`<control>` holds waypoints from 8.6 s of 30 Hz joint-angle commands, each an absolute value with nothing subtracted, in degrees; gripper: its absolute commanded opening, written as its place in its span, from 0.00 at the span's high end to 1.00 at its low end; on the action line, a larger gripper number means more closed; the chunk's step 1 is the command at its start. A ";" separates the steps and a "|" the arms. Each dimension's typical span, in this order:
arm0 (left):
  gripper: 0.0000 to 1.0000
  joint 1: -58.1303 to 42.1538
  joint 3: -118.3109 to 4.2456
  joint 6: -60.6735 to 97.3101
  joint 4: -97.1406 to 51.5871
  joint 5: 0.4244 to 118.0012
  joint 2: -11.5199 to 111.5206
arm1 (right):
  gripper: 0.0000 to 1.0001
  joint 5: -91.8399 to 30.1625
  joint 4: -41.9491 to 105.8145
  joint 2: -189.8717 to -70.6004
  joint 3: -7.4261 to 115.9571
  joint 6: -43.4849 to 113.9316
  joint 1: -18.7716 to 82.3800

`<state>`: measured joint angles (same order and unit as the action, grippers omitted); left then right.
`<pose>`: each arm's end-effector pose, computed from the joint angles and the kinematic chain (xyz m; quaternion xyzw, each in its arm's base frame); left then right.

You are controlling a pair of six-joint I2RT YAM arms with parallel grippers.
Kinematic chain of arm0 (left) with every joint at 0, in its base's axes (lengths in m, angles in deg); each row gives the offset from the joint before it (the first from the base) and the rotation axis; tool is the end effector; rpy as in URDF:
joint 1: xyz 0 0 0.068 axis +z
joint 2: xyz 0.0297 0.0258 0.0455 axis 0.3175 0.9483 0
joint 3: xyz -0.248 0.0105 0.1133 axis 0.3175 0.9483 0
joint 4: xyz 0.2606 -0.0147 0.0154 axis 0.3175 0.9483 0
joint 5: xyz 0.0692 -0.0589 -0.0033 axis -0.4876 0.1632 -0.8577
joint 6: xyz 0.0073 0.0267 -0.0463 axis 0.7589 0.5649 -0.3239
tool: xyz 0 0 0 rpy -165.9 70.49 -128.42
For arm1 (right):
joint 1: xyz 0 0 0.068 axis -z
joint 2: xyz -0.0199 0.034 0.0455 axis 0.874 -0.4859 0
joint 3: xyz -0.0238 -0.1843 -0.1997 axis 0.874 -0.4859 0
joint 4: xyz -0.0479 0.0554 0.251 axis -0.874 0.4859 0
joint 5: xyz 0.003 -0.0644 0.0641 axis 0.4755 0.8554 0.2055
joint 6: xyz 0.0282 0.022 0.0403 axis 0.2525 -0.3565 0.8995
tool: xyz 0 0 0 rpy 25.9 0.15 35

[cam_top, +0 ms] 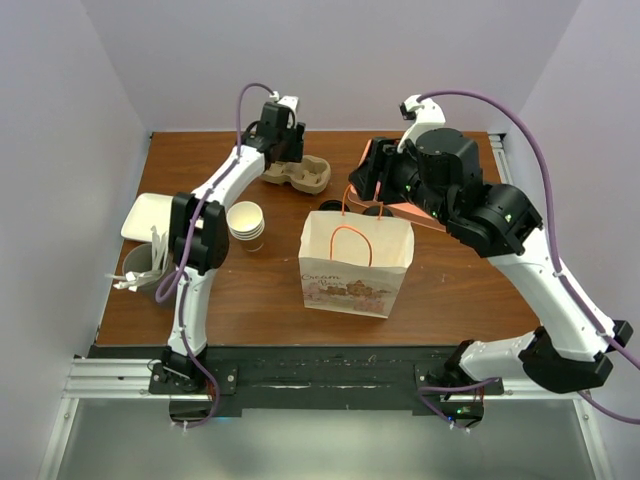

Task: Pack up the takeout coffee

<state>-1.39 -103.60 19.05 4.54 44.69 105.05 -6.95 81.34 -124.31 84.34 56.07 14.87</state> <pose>0.5005 -0.1771 0.2577 0.0462 0.8925 -0.0712 0.4431 0.1701 0.1623 0.5089 -0.0486 0.8108 0.2507 0.5266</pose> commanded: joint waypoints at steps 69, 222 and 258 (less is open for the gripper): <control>0.54 -2.14 -107.47 21.11 5.87 45.33 106.69 | 0.40 -3.16 81.17 -123.42 83.75 56.97 14.88; 0.61 -2.85 -110.28 18.56 8.33 45.32 93.35 | 0.41 -1.32 82.22 -117.71 79.88 61.55 14.88; 0.64 -20.07 -72.15 -29.07 8.61 65.10 40.33 | 0.38 -2.88 85.92 -103.12 66.34 59.52 15.05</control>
